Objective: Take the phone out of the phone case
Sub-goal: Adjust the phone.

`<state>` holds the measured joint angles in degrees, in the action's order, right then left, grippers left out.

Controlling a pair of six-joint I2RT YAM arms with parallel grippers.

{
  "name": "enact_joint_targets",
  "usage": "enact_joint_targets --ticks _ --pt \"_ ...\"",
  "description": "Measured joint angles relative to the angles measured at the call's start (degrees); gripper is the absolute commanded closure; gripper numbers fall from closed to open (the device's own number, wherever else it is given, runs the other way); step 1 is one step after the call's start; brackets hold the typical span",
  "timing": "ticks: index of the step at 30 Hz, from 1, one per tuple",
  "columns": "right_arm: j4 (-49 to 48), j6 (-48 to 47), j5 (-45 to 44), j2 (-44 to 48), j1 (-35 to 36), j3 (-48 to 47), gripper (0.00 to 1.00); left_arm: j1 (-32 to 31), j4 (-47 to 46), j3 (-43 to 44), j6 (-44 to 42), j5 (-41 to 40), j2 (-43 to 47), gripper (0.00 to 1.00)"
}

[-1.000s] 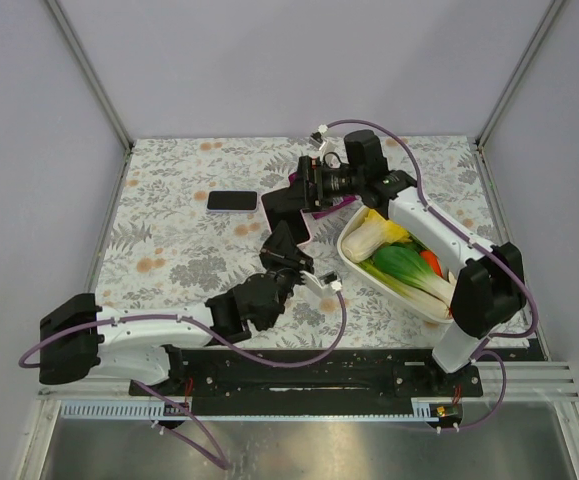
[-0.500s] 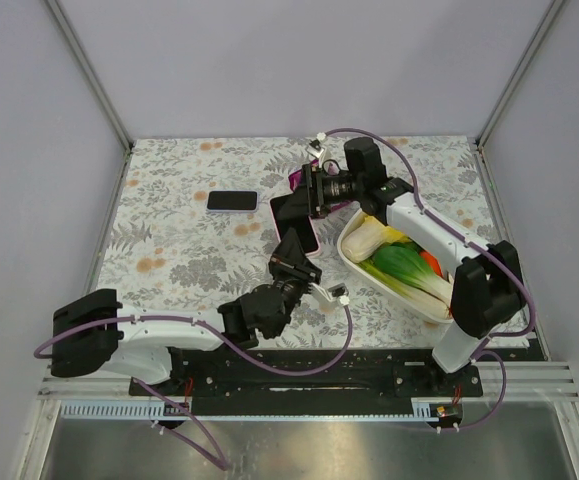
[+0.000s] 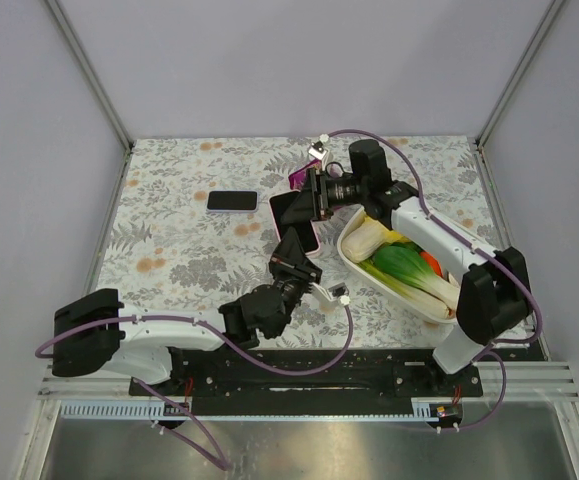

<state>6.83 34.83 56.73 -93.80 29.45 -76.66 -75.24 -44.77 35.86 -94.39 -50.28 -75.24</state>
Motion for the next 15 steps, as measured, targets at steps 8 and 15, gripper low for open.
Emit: enact_joint_targets --ticks 8,15 --pt "1.18 10.38 1.88 1.27 -0.63 0.09 1.0 -0.59 -3.23 -0.26 0.59 0.61 -0.04 0.92" --pt "1.57 5.42 1.2 2.03 -0.35 0.7 1.0 -0.37 -2.29 -0.87 1.77 -0.74 -0.92 0.14"
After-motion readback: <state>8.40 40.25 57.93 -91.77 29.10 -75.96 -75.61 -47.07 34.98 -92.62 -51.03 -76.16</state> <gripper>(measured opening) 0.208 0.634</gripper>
